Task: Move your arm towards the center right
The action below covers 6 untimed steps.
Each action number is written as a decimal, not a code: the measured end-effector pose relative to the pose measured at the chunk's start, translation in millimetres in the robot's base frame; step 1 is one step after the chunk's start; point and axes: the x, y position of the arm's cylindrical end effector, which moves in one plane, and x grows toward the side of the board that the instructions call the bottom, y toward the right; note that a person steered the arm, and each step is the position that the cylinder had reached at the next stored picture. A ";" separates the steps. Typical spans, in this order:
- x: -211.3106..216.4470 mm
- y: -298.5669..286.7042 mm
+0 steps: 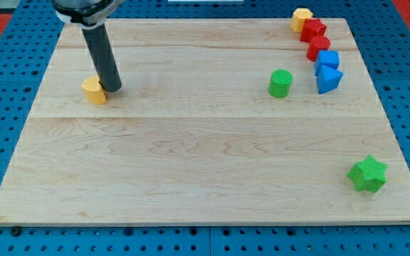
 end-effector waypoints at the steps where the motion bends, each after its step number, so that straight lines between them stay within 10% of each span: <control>1: 11.8 -22.8; 2: -2.4 -25.0; 6: 43.4 309.1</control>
